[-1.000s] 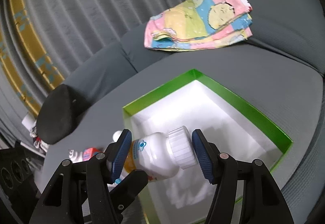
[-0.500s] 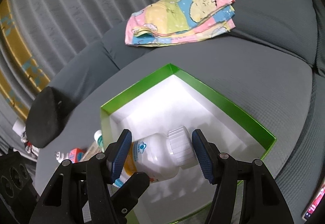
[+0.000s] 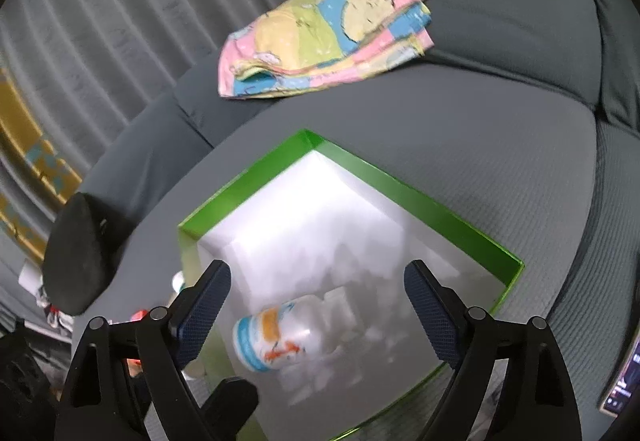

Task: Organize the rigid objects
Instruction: 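Open the right gripper to drop the vitamin bottle into the box, then withdraw the right gripper from the box toward the remaining items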

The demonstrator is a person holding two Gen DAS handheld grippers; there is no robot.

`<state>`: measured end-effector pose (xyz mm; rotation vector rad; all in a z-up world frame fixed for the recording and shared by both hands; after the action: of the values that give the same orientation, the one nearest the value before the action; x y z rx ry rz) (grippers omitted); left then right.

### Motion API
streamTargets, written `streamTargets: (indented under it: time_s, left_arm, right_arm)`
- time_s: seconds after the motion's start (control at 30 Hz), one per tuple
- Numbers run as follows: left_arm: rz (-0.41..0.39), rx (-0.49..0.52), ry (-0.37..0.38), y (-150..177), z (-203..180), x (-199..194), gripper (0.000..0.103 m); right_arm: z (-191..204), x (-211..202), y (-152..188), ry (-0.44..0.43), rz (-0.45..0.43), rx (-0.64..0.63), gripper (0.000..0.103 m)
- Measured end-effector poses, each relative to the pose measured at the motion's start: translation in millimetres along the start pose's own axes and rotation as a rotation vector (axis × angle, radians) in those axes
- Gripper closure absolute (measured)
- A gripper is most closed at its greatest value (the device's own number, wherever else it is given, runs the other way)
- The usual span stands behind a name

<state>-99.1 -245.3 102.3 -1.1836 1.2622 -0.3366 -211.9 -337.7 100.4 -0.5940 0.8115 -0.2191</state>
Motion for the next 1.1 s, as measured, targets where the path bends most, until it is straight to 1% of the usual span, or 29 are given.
streamTargets:
  time_s: [0.03, 0.07, 0.2, 0.27, 0.37, 0.53, 0.6, 0.73, 0.83, 1.0, 1.1]
  left_arm:
    - [-0.006, -0.002, -0.014, 0, 2, -4, 0.016]
    - [-0.019, -0.004, -0.026, 0, 4, -9, 0.015]
    - [-0.056, -0.016, -0.063, 0, 13, -30, 0.009]
    - [-0.07, -0.02, -0.099, 1, 17, -40, 0.007]
    - [-0.083, -0.037, -0.138, 4, 28, -53, 0.005]
    - [-0.08, -0.085, -0.175, 11, 47, -66, 0.003]
    - [-0.074, -0.103, -0.197, 15, 53, -70, 0.002]
    - [-0.042, -0.133, -0.26, 22, 68, -76, 0.002]
    - [-0.017, -0.178, -0.272, 29, 82, -79, 0.002]
    - [0.012, -0.269, -0.302, 39, 107, -88, 0.002]
    - [0.045, -0.326, -0.329, 46, 123, -92, 0.002]
  right_arm:
    - [3, -1, 1, -0.006, -0.004, -0.008, 0.007]
    - [6, -3, 2, -0.013, -0.007, -0.015, 0.006]
    - [23, -5, 9, -0.042, 0.006, -0.039, 0.006]
    - [29, -4, 13, -0.049, 0.023, -0.027, 0.006]
    - [38, -2, 20, -0.067, 0.037, -0.011, 0.006]
    - [58, 1, 35, -0.074, 0.037, -0.054, 0.006]
    - [67, 3, 42, -0.079, 0.047, -0.081, 0.006]
    - [82, 11, 56, -0.097, 0.103, -0.12, 0.006]
    - [92, 17, 64, -0.113, 0.136, -0.136, 0.006]
    - [105, 24, 77, -0.128, 0.164, -0.151, 0.006]
    - [113, 28, 85, -0.122, 0.17, -0.173, 0.006]
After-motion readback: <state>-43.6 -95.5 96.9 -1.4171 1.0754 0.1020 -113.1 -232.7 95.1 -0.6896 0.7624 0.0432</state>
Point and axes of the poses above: each gripper's, at about its wrist camera, not at the fingertips, and x roughly the way its jaws point, z to its left, y to its underside, the point moved 1 cm from there along x, roughly the way its jaws point, and after that the axes turned 13 degrees about x, right-handed, at the moved point
